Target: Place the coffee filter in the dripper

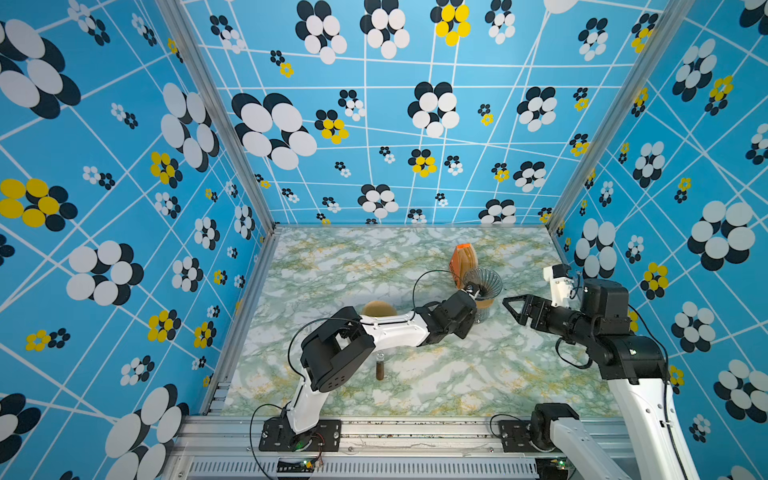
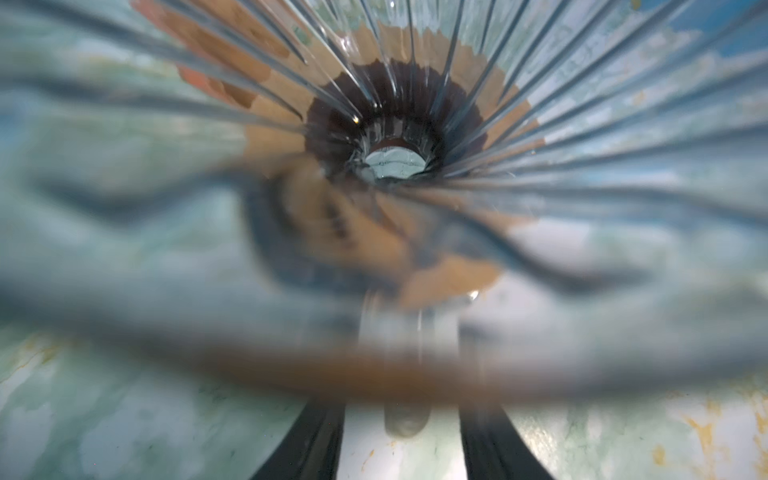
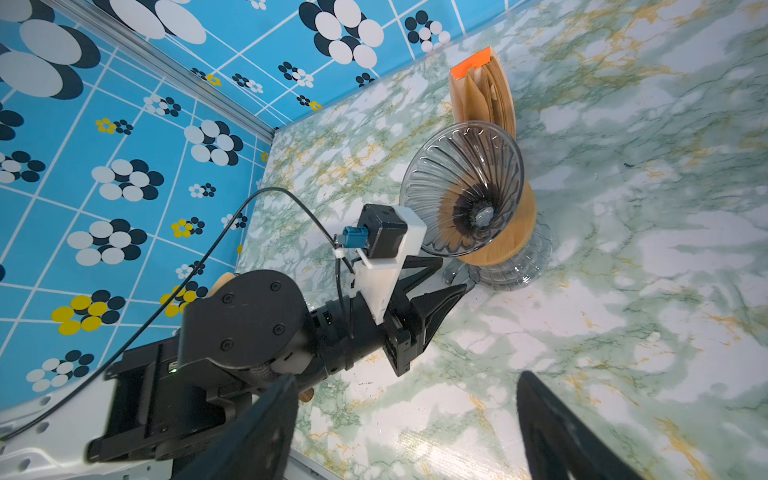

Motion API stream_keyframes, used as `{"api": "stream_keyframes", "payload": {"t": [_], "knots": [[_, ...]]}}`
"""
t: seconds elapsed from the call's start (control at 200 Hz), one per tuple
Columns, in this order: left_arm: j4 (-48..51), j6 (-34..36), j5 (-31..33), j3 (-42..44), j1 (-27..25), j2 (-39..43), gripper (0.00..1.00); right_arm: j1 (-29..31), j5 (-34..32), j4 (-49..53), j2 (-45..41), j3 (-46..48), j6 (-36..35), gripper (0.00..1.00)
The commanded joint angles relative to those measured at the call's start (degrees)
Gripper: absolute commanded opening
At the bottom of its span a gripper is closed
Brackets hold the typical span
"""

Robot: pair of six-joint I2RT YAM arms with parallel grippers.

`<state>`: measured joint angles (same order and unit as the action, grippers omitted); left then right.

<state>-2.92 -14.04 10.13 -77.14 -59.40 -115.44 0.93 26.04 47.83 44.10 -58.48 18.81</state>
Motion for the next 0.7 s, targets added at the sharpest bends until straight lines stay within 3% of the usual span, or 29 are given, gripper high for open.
{"api": "stream_keyframes", "payload": {"t": [0.0, 0.695], "knots": [[1.34, -0.59, 1.35, -2.33, -0.46, -1.46, 0.45, -0.32, -0.66, 1.04, 0.07, 0.18, -0.68, 0.84], [1.25, 0.25, 3.4, -0.3, -0.9, 0.41, 0.3, -0.32, -0.55, 0.52, 0.29, 0.86, -0.08, 0.84]]}}
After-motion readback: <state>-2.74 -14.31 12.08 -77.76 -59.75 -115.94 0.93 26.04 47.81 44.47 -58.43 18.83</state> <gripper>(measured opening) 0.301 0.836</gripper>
